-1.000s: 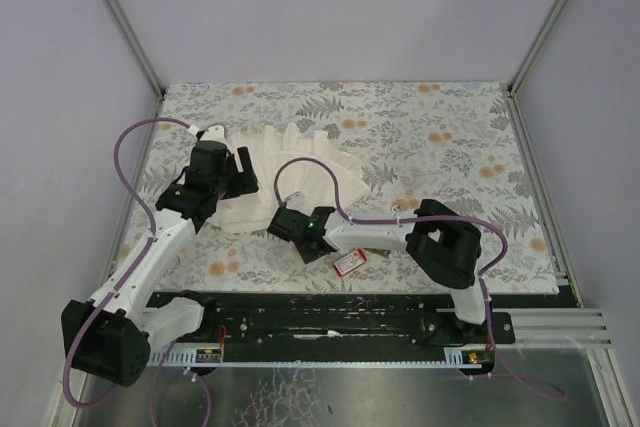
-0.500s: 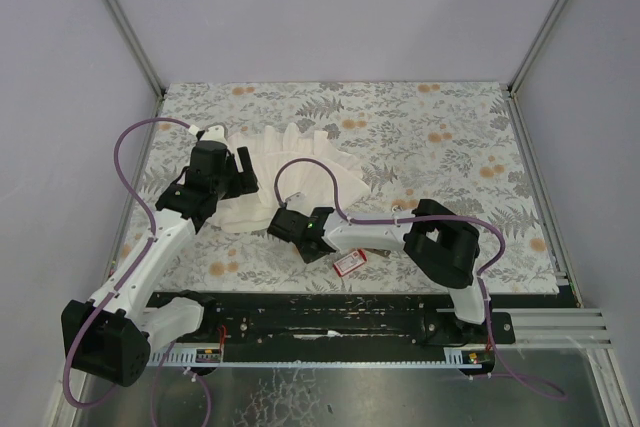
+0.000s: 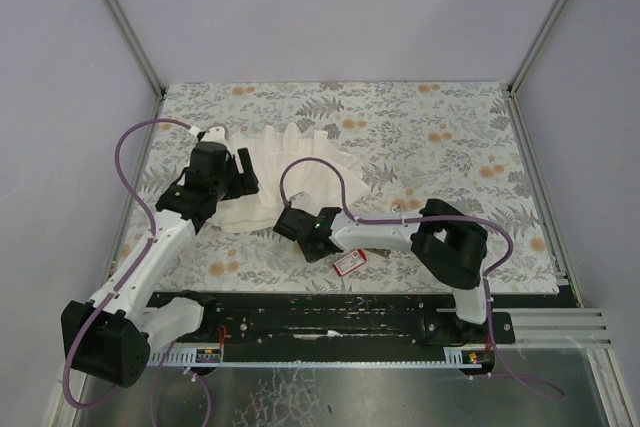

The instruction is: Load the staples into the stapler

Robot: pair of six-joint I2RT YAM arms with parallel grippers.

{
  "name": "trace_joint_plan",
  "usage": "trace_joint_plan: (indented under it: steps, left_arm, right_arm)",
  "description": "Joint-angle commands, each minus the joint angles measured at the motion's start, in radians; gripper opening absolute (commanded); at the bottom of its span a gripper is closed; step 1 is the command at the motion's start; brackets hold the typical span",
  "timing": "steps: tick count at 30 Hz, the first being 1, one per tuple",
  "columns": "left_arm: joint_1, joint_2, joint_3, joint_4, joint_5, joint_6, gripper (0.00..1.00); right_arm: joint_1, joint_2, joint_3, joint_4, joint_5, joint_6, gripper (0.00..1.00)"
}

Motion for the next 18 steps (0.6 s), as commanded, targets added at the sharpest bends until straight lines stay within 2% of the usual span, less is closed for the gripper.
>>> trace_joint_plan:
  steps: [1, 8, 13, 18]
  left_arm:
    - [0.007, -0.013, -0.016, 0.068, 0.082, 0.013, 0.74]
    - [-0.042, -0.005, -0.062, 0.118, 0.165, -0.080, 0.72]
    - [-0.218, 0.012, -0.081, 0.199, 0.163, -0.187, 0.71]
    - [-0.442, 0.101, -0.090, 0.367, 0.148, -0.288, 0.71]
  right_arm:
    - [-0.031, -0.117, -0.037, 0.018, -0.014, -0.037, 0.19]
    - [-0.102, -0.383, -0.076, 0.022, -0.015, -0.108, 0.19]
    - [-0.230, -0.559, -0.172, 0.012, -0.073, -0.157, 0.19]
    - [-0.404, -0.687, -0.302, 0.029, -0.139, -0.197, 0.19]
